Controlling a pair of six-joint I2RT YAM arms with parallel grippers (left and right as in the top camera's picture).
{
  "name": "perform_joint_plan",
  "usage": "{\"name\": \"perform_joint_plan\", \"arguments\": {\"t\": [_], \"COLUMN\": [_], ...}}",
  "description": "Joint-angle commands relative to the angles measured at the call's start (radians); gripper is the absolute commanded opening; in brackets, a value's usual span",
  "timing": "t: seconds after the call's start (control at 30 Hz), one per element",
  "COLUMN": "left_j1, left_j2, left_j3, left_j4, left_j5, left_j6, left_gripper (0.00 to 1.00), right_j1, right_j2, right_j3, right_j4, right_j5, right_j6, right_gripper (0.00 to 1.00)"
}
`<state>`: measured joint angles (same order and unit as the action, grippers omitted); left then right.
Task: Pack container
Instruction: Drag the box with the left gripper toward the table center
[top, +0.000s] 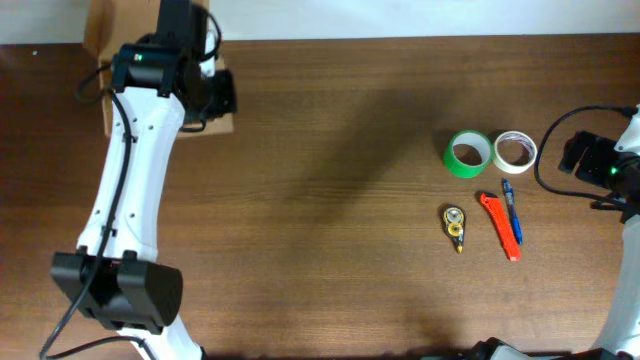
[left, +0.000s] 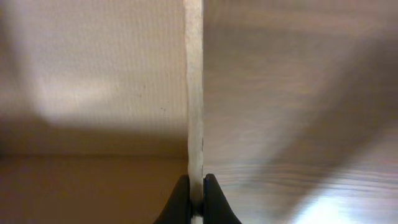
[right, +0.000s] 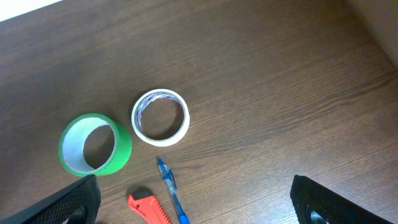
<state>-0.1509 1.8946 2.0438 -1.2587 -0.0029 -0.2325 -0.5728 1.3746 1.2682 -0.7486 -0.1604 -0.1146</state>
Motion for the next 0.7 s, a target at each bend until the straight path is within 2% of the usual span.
{"name": "perform_joint_plan", "arguments": {"t": [0.0,0.33,0.67], "left_j1": [-0.053,-0.311,-0.508], "left_j2": [0.048,0.171,0.235], "left_j3": [0.085,0.200,0.203], "left_j4": [-0.028,-0.037,-0.037], "left_j5": [0.026,-0.007,-0.048], "left_j6": [-0.063,-0.172,-0.282], "left_gripper": [0.01,0.01,0.01], "right_j1": [-0.004,-0.004,-0.004], "right_j2": [0.006,0.006,0.006], "right_j3": [0.023,0.023,0.023], "right_j4": [0.003,0.003,0.003], "right_j5": [-0.013,-0.013,-0.013], "right_j6": [0.003,0.003,0.003], "right_gripper": [0.99,0.99,0.99]}}
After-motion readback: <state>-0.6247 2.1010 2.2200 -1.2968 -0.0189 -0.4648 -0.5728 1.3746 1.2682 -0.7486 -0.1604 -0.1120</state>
